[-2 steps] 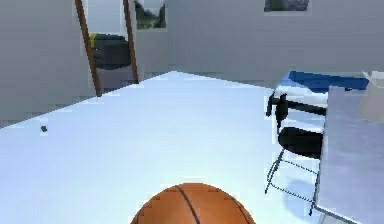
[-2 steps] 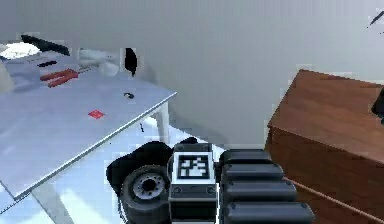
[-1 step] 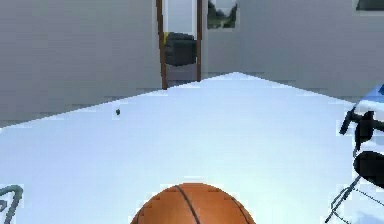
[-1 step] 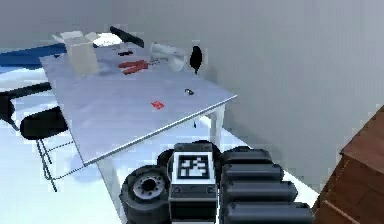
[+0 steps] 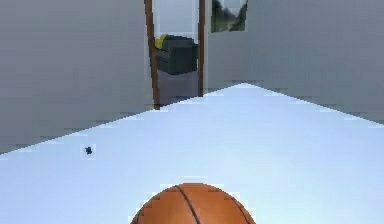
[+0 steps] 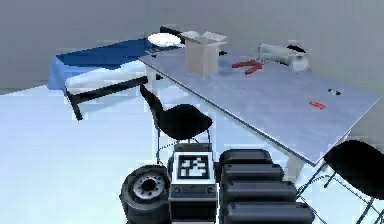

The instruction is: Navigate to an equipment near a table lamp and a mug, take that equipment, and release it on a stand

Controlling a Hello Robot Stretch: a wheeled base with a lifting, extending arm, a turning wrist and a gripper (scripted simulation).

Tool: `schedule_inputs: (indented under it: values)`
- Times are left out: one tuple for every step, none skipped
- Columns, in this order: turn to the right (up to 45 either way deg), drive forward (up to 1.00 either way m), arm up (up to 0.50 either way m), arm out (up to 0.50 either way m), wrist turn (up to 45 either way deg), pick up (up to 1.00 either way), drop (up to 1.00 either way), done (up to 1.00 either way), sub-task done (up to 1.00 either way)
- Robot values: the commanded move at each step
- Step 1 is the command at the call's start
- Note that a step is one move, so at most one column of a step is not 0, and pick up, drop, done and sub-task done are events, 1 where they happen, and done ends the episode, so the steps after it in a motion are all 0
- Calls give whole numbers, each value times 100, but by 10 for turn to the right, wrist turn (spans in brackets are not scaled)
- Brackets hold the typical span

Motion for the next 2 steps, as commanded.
schedule_inputs:
  values:
    - [0, 100, 0, 0, 0, 0, 0, 0, 0]
    - [0, 100, 0, 0, 0, 0, 0, 0, 0]
